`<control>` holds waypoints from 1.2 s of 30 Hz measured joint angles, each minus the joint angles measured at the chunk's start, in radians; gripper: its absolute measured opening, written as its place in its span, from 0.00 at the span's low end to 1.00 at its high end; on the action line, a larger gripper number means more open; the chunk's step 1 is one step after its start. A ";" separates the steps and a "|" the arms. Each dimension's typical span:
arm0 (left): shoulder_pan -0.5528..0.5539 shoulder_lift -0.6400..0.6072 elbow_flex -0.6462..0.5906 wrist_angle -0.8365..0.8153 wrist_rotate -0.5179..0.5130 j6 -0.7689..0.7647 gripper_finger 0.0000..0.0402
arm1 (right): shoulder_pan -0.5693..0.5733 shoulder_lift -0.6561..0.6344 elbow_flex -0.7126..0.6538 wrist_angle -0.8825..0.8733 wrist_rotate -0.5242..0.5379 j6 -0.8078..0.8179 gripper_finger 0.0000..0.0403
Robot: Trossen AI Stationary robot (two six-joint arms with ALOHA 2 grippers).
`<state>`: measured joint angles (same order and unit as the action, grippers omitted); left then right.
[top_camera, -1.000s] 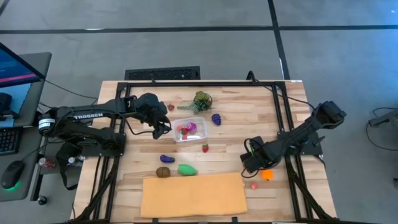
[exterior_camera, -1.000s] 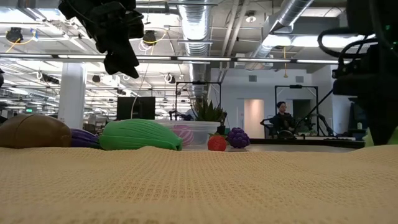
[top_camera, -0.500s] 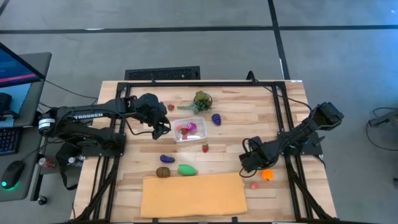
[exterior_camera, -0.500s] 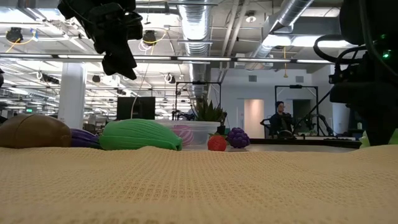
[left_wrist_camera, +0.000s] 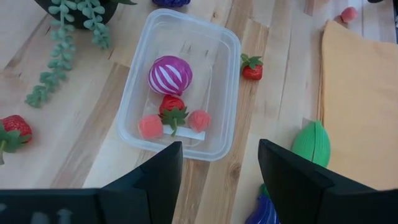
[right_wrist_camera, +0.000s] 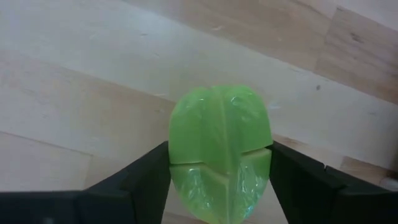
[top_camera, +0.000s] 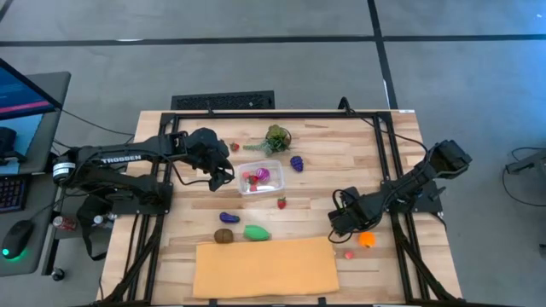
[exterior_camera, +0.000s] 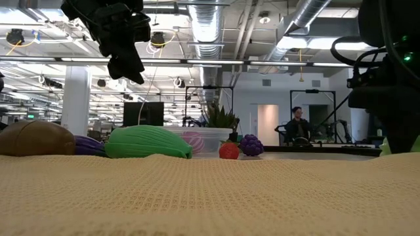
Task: Pick and placing Produce into tupperware
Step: Put the green starfruit into the transparent bin
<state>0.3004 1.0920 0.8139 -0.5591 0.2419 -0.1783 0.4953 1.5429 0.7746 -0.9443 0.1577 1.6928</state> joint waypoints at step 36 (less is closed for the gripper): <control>0.000 0.000 0.000 0.000 -0.017 0.000 0.50 | 0.000 -0.040 0.000 0.072 0.063 0.000 0.62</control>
<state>0.3008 1.0923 0.8139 -0.5594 0.2249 -0.1786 0.4957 1.5025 0.7746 -0.8725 0.2207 1.6932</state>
